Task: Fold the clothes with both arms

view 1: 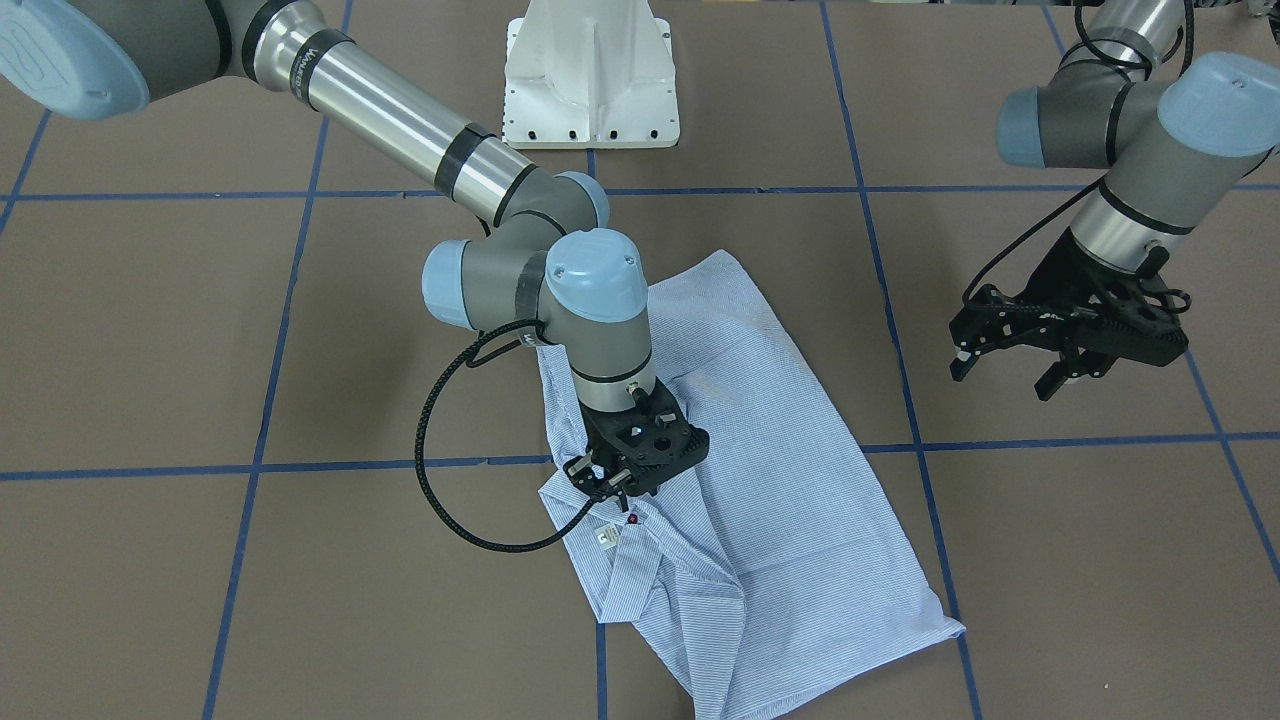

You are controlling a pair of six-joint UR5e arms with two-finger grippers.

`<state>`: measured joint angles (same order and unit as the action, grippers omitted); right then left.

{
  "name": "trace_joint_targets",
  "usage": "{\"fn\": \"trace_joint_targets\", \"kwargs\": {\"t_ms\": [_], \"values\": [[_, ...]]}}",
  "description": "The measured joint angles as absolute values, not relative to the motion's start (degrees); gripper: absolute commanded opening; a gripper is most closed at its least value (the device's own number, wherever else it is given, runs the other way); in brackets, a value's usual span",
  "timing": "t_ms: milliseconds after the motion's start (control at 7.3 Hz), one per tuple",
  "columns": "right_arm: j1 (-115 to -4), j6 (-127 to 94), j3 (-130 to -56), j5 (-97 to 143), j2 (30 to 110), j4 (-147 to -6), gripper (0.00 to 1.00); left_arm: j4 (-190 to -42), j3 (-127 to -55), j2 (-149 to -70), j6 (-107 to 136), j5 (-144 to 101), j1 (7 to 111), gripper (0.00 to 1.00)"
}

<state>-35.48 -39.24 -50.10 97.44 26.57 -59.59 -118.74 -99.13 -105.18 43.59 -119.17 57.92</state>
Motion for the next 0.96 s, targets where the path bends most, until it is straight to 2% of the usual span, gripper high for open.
{"fn": "trace_joint_targets", "kwargs": {"t_ms": [548, 822, 959], "values": [[-35.67, -44.89, -51.75, 96.83, 27.73, -59.69, 0.0, -118.74, -99.28, -105.2, 43.65, -119.18, 57.92, 1.0], [-35.91, -47.43, -59.75, 96.66, 34.7, -59.93, 0.0, -118.74, -99.26, -105.26, 43.7, -119.12, 57.86, 1.0], [-35.93, -47.83, -63.21, 96.01, 38.58, -59.85, 0.32, -118.74, -99.26, -105.28, 43.74, -119.1, 57.85, 1.0]]}}
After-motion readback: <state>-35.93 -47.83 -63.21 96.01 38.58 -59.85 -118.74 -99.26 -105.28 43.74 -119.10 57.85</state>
